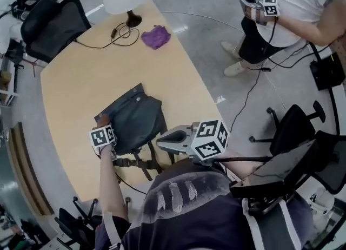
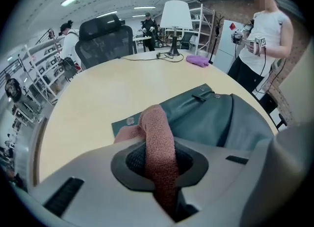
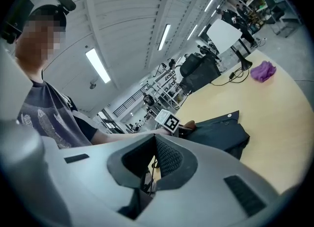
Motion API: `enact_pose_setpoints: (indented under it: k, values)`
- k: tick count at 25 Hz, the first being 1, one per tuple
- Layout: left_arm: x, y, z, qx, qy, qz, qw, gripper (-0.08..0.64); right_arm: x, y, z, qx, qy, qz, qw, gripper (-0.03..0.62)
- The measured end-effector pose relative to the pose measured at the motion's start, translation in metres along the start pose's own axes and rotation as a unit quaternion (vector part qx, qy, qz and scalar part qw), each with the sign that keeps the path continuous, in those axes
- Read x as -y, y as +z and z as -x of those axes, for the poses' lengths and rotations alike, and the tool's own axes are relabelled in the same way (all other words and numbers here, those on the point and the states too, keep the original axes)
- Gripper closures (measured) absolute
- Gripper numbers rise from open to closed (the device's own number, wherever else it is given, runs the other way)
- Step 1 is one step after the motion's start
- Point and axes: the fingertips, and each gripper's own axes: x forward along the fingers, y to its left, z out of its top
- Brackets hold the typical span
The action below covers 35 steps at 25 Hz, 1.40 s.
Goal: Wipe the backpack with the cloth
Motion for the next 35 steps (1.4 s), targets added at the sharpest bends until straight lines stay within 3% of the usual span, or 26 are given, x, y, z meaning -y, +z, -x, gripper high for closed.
enact_pose_setpoints:
  k: [4, 12, 17, 23, 26, 29, 31, 33, 35]
  values:
    - [0.029, 0.013, -0.012, -0.010, -0.005, -0.007, 0.9999, 0.505, 0.001, 0.002, 0.018, -0.009, 0.013, 0.001, 1.000, 0.591]
    - [0.086, 0.061, -0.050, -0.018, -0.039, -0.048, 0.9979, 0.505, 0.026, 0.005, 0.056, 0.020, -0.026, -0.013, 0.999, 0.591]
    - [0.121, 0.070, -0.049, -0.024, -0.050, -0.029, 0.9980, 0.505, 0.021, -0.003, 0.094, 0.014, -0.020, -0.022, 0.999, 0.591]
    - [0.185, 0.103, -0.047, -0.002, -0.107, -0.056, 0.9926, 0.505, 0.020, -0.017, 0.114, 0.039, -0.045, -0.034, 0.998, 0.591]
    - [0.211, 0.115, -0.041, 0.001, -0.168, -0.056, 0.9843, 0.505, 0.022, -0.013, 0.098, 0.032, -0.038, -0.034, 0.998, 0.591]
    - [0.240, 0.122, -0.023, 0.007, -0.209, -0.083, 0.9745, 0.505, 0.020, -0.008, 0.089, 0.020, -0.028, -0.023, 0.999, 0.591]
    - [0.261, 0.132, -0.002, 0.030, -0.250, -0.068, 0.9655, 0.505, 0.018, -0.006, 0.087, 0.016, -0.025, -0.016, 0.999, 0.591]
    - [0.279, 0.146, 0.023, 0.060, -0.297, -0.038, 0.9523, 0.505, 0.017, -0.007, 0.086, 0.014, -0.021, -0.014, 1.000, 0.591]
    - [0.294, 0.159, 0.048, 0.082, -0.353, 0.002, 0.9321, 0.505, 0.016, -0.009, 0.084, 0.012, -0.018, -0.014, 1.000, 0.591]
